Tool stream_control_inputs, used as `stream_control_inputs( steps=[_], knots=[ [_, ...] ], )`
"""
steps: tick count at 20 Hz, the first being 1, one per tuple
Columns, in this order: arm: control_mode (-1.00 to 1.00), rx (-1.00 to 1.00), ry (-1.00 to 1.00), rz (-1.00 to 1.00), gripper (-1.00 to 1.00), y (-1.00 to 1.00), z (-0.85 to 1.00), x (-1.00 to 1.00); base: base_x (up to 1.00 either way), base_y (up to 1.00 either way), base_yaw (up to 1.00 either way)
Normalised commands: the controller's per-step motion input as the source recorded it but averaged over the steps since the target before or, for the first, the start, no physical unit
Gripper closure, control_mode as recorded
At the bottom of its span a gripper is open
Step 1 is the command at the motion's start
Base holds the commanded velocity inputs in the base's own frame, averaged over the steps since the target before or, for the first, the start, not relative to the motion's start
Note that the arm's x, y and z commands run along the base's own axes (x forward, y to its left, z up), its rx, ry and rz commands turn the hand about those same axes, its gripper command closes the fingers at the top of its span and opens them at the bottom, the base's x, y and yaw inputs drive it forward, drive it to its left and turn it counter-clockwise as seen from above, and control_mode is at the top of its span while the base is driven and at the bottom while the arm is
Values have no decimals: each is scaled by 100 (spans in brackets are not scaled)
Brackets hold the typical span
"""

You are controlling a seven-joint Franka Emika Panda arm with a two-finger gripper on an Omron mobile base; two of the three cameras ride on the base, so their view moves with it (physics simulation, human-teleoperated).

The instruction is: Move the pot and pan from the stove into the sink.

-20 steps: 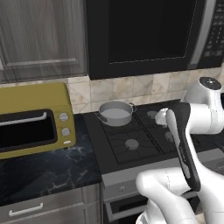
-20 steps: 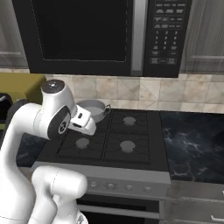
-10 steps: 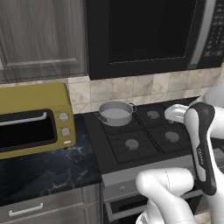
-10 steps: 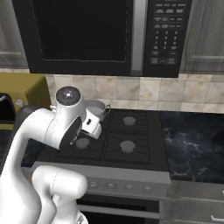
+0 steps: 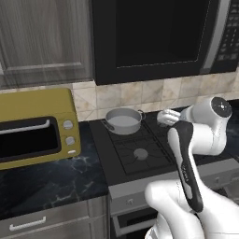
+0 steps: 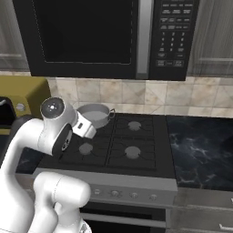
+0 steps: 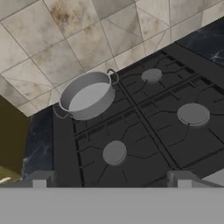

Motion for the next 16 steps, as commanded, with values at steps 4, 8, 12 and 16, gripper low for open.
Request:
stream_control_inputs(
  steps=[4,8,12,16],
  knots=[
    [-100,0,0,-13,-100,43,0,71,0,0,0],
    [-100,2,3,-1,-100,16,0,56,0,0,0],
    [-100,0,0,0,-100,0,0,5,0,0,0],
    [-100,8,5,2,-100,-5,0,9,0,0,0]
  ],
)
